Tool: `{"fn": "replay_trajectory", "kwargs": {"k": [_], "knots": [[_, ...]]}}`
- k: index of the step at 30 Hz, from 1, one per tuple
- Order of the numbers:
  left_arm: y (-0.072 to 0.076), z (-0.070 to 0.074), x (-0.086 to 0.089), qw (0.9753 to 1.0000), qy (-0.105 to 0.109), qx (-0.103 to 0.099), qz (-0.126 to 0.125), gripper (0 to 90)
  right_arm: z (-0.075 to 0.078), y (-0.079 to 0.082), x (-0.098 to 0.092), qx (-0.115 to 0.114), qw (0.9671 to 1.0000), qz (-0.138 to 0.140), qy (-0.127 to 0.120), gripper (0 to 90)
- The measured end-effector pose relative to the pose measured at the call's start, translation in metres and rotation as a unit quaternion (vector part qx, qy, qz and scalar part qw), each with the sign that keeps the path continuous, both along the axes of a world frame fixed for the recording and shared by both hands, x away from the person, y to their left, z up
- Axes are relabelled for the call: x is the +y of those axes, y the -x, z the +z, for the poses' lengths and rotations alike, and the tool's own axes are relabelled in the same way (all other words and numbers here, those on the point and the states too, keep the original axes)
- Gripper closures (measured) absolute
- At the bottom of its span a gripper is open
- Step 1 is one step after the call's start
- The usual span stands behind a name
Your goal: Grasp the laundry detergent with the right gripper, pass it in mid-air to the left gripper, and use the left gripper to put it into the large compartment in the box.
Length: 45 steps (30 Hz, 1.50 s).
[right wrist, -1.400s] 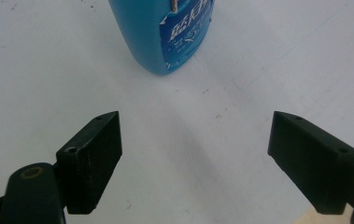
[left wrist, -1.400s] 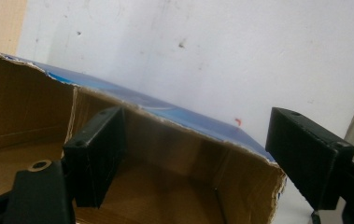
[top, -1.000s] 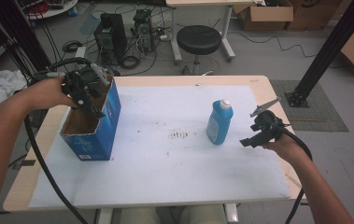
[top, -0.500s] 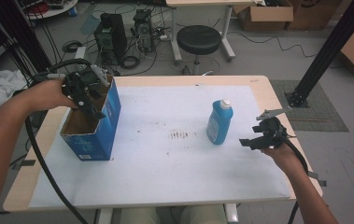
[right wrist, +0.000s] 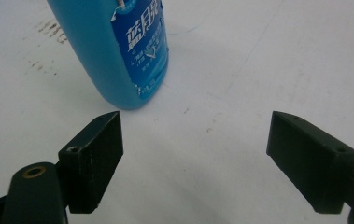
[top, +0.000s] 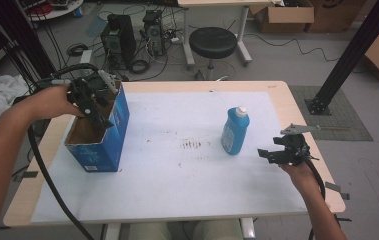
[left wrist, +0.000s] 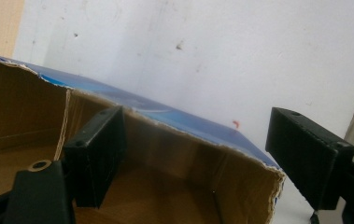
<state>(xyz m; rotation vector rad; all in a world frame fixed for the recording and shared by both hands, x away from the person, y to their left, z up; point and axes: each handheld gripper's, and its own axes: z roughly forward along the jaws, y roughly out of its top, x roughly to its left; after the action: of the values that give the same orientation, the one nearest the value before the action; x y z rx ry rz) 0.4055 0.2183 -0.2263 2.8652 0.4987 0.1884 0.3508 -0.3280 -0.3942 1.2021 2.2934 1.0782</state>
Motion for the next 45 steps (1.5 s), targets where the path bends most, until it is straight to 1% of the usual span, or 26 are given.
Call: {"fn": "replay_trajectory", "kwargs": {"k": [1, 4, 5, 7, 8, 9, 11, 12, 13, 16, 19, 24, 27, 29, 30, 31, 38, 42, 43, 44, 45], "knots": [[0.000, 0.000, 0.000, 1.0000, 0.000, 0.000, 0.000, 21.1, -0.002, 0.002, -0.001, -0.008, 0.9999, -0.007, -0.006, 18.7], [0.000, 0.000, 0.000, 1.0000, 0.000, 0.000, 0.000, 21.1, -0.005, 0.005, -0.002, -0.022, 0.9994, -0.024, -0.015, 18.7], [0.000, 0.000, 0.000, 1.0000, 0.000, 0.000, 0.000, 21.0, -0.005, 0.005, -0.002, -0.022, 0.9994, -0.024, -0.015, 18.7], [0.000, 0.000, -0.001, 1.0000, 0.000, 0.000, 0.000, 21.1, -0.007, 0.008, -0.004, -0.040, 0.9981, -0.041, -0.022, 18.8], [0.000, 0.000, -0.001, 1.0000, -0.001, 0.000, 0.000, 21.1, -0.007, 0.008, -0.004, -0.040, 0.9981, -0.041, -0.022, 18.8], [0.000, 0.000, -0.001, 1.0000, -0.001, 0.000, 0.000, 21.1, -0.009, 0.010, -0.004, -0.049, 0.9971, -0.052, -0.027, 18.7], [0.000, 0.000, -0.001, 1.0000, 0.000, 0.000, -0.001, 21.1, -0.011, 0.012, -0.004, -0.059, 0.9958, -0.063, -0.030, 18.7], [0.000, -0.001, -0.002, 1.0000, 0.001, -0.001, -0.001, 21.1, -0.011, 0.012, -0.004, -0.059, 0.9958, -0.063, -0.030, 18.7], [0.000, -0.001, -0.003, 1.0000, 0.001, 0.001, -0.002, 21.0, -0.014, 0.015, -0.005, -0.070, 0.9939, -0.077, -0.037, 18.2], [0.000, -0.001, -0.003, 1.0000, 0.001, 0.001, -0.004, 21.1, -0.018, 0.018, -0.004, -0.085, 0.9910, -0.093, -0.044, 16.9], [-0.001, -0.001, -0.003, 1.0000, 0.002, 0.000, -0.003, 21.1, -0.021, 0.021, -0.001, -0.101, 0.9882, -0.103, -0.051, 16.4], [0.000, -0.001, -0.003, 1.0000, 0.003, -0.001, -0.004, 21.0, -0.025, 0.024, 0.000, -0.119, 0.9839, -0.114, -0.071, 15.7], [0.000, -0.002, -0.002, 1.0000, 0.004, -0.002, -0.004, 21.1, -0.028, 0.026, 0.002, -0.129, 0.9812, -0.120, -0.077, 15.3], [0.000, -0.001, -0.002, 1.0000, 0.004, -0.002, -0.004, 21.1, -0.029, 0.027, 0.003, -0.136, 0.9796, -0.125, -0.079, 15.3], [0.000, -0.001, -0.002, 1.0000, 0.004, -0.002, -0.004, 21.1, -0.029, 0.027, 0.003, -0.136, 0.9796, -0.125, -0.079, 15.3], [0.000, -0.002, -0.002, 1.0000, 0.004, -0.002, -0.004, 21.0, -0.031, 0.030, 0.005, -0.144, 0.9777, -0.131, -0.080, 15.3], [0.000, -0.002, -0.002, 1.0000, 0.004, -0.002, -0.005, 21.1, -0.030, 0.040, 0.017, -0.171, 0.9701, -0.153, -0.078, 15.3], [0.000, -0.002, -0.002, 1.0000, 0.004, -0.002, -0.004, 21.0, -0.029, 0.043, 0.024, -0.176, 0.9688, -0.157, -0.076, 15.3], [0.000, -0.002, -0.002, 1.0000, 0.004, -0.003, -0.004, 21.0, -0.029, 0.045, 0.027, -0.179, 0.9681, -0.158, -0.075, 15.3], [0.000, -0.002, -0.002, 1.0000, 0.005, -0.003, -0.004, 21.1, -0.028, 0.047, 0.033, -0.184, 0.9667, -0.159, -0.079, 15.2], [0.000, -0.002, -0.002, 1.0000, 0.005, -0.003, -0.004, 21.1, -0.028, 0.047, 0.033, -0.184, 0.9667, -0.159, -0.079, 15.2]]}}
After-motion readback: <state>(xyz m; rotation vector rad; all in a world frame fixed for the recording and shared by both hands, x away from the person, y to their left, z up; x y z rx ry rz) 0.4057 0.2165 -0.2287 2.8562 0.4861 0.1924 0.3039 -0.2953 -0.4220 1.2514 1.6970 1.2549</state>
